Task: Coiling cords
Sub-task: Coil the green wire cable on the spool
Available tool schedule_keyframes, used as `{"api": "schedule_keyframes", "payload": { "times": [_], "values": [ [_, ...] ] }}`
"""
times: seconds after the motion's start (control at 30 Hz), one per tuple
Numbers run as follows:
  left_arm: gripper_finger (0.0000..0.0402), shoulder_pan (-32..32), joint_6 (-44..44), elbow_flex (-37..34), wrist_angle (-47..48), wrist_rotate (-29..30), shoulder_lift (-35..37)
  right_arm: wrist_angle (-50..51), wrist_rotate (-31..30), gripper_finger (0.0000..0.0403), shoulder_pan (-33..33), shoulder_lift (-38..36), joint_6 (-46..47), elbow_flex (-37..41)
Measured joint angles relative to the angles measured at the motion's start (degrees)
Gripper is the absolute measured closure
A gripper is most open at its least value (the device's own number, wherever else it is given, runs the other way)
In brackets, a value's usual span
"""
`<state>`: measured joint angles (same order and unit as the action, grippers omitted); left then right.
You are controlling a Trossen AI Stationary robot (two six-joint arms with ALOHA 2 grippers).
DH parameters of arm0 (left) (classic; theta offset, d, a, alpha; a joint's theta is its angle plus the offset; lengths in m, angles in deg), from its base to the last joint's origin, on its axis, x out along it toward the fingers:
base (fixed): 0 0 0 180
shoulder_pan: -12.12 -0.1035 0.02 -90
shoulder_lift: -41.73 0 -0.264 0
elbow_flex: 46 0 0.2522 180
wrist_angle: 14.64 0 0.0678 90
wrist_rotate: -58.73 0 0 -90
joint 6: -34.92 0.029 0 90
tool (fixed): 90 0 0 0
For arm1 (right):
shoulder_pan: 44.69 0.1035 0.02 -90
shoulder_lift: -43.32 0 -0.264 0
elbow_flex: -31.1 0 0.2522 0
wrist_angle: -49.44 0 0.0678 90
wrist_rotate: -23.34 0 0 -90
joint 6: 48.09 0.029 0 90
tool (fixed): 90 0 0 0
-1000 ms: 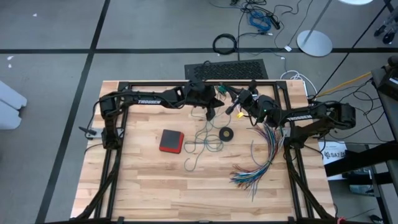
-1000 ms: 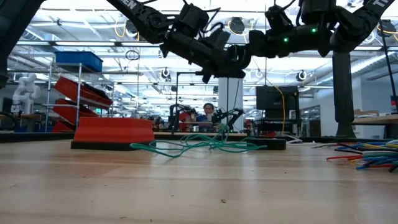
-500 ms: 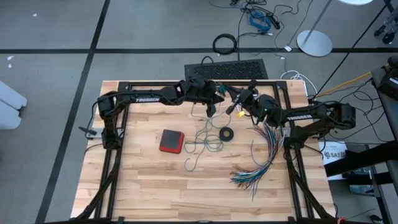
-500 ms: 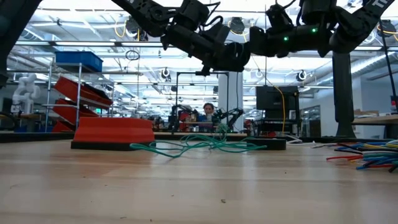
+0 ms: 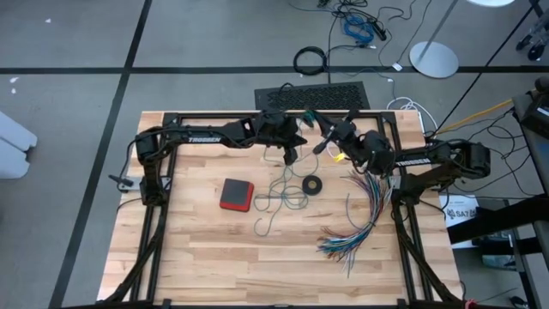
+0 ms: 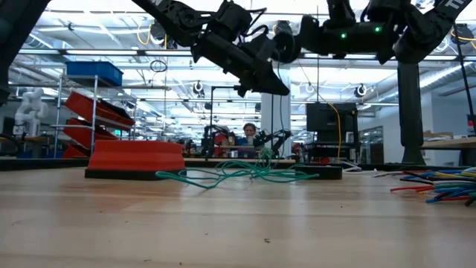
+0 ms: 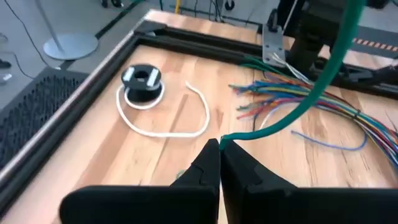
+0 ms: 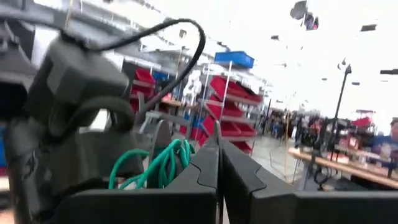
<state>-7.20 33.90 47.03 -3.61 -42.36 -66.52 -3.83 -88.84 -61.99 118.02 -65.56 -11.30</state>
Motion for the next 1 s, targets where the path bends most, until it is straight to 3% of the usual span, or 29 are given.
{"api": "schedule_keyframes", "payload": {
  "times": [0.2, 0.4, 0.53, 1.0],
  "values": [
    [0.0401, 1.2, -0.1, 0.0, -2.9, 0.5, -0.3, -7.9, 3.7, 0.0403, 0.0, 0.0, -0.6, 0.0],
    [0.0401, 1.2, -0.6, 0.0, -4.2, 1.9, -2.4, -8.6, 8.9, 0.0403, 0.3, -1.2, 3.8, 0.0],
    [0.04, 0.1, -1.6, 0.0, -4.7, 2.2, -3.4, -6.4, 12.0, 0.0403, 1.1, -3.5, 6.1, 0.0],
    [0.0394, -7.5, -3.1, 0.0, -2.4, 0.3, -3.7, 8.9, 11.5, 0.0403, 5.6, -17.0, 3.2, 0.0]
  ]
}}
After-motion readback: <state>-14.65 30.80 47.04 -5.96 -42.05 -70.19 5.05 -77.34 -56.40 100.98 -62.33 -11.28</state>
